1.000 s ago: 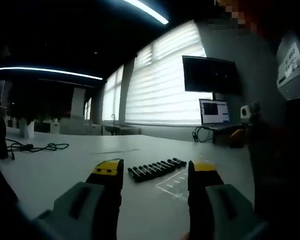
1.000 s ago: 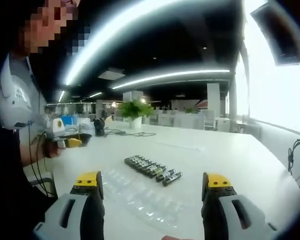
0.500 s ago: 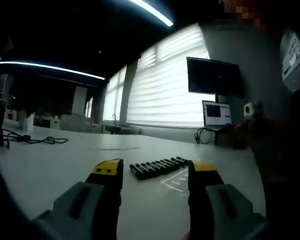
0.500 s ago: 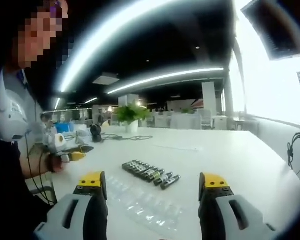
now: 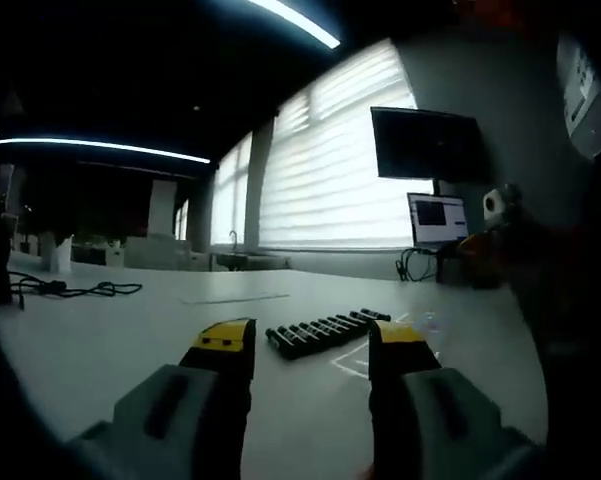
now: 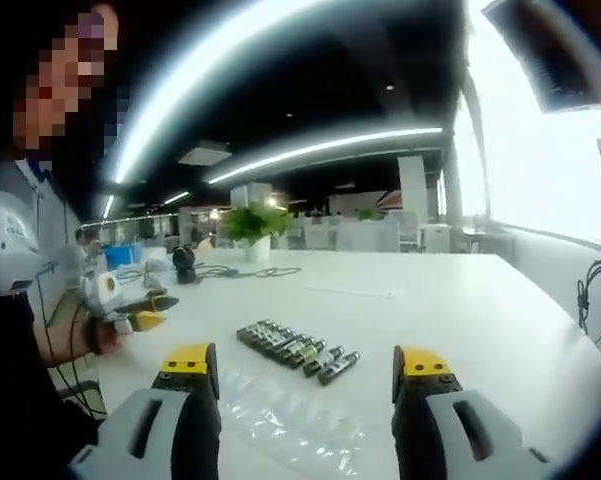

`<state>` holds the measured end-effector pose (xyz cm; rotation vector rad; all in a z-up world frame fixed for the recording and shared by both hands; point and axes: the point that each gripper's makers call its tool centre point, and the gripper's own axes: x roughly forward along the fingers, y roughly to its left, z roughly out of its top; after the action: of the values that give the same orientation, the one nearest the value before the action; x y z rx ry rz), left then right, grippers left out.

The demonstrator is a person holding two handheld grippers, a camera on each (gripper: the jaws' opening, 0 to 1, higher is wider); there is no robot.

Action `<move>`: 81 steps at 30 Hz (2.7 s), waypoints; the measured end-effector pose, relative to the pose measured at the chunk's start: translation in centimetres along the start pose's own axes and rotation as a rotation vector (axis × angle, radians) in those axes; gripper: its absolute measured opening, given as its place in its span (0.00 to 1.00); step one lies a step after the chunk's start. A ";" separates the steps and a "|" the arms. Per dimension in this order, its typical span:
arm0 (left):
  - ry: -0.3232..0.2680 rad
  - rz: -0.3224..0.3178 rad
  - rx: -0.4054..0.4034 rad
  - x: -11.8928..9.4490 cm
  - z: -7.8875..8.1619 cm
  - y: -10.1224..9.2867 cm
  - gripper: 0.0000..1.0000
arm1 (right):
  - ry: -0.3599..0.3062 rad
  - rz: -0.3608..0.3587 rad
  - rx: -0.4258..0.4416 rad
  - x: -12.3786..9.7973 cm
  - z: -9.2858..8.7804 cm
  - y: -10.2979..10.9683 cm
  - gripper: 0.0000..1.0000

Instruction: Grip medicine bottles put into box

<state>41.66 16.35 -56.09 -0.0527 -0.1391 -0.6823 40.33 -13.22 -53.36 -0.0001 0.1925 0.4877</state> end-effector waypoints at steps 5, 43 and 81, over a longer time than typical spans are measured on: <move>-0.001 0.000 0.007 0.0 0.0 0.0 0.32 | 0.046 0.029 -0.043 1.2 -0.7 0.6 0.71; 0.017 0.001 0.032 0.1 -0.4 -0.1 0.37 | 0.379 -0.039 0.241 8.9 -2.8 -0.4 0.32; 0.008 -0.033 0.046 0.0 -0.1 -0.8 0.37 | 0.675 -0.151 0.270 12.6 -8.5 -3.9 0.20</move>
<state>41.14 15.72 -56.17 -0.0040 -0.1486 -0.7124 51.43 -11.18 -64.22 0.0845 0.9131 0.2924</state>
